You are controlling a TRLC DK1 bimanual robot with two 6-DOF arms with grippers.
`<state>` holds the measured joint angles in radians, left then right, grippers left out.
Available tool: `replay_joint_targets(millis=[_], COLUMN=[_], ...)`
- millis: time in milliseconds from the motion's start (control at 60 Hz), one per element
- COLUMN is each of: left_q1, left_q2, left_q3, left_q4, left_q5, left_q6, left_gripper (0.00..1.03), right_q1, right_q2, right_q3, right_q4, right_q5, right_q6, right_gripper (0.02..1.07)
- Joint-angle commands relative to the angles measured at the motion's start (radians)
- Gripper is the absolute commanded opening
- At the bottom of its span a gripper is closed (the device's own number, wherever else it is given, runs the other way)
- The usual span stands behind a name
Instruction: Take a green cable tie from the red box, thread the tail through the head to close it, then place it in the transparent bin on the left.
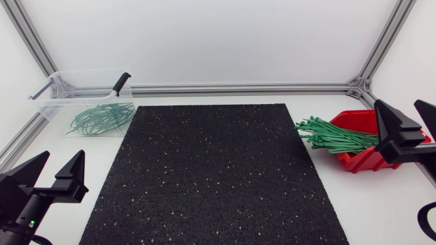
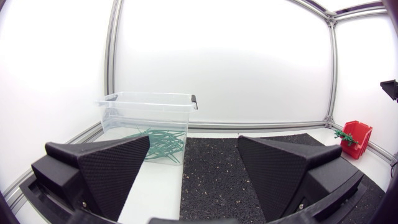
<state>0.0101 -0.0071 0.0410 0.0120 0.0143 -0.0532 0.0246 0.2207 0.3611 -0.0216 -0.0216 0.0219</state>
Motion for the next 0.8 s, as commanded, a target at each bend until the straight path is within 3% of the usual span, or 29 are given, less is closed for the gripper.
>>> replay_joint_targets(millis=[0, 300, 600, 783], left_q1=[0.002, 0.002, 0.002, 0.002], left_q2=[-0.007, -0.007, -0.007, -0.007], left_q3=[-0.041, -0.041, -0.041, -0.041], left_q4=[-0.017, -0.017, -0.017, -0.018], left_q5=[0.004, 0.004, 0.004, 0.004], left_q6=[-0.017, -0.017, -0.014, -0.014], left_gripper=[0.99, 0.99, 0.99, 0.99], right_q1=[-0.006, -0.063, -0.104, -0.141], right_q2=[0.085, 0.444, 0.827, 1.020], right_q3=[0.087, 0.430, 0.825, 0.927], right_q4=[-0.029, -0.296, -0.687, -0.837], right_q5=[0.005, 0.002, 0.000, -0.015], right_q6=[-0.013, -0.063, -0.289, -0.441], right_gripper=[1.03, 1.02, 0.99, 0.96])
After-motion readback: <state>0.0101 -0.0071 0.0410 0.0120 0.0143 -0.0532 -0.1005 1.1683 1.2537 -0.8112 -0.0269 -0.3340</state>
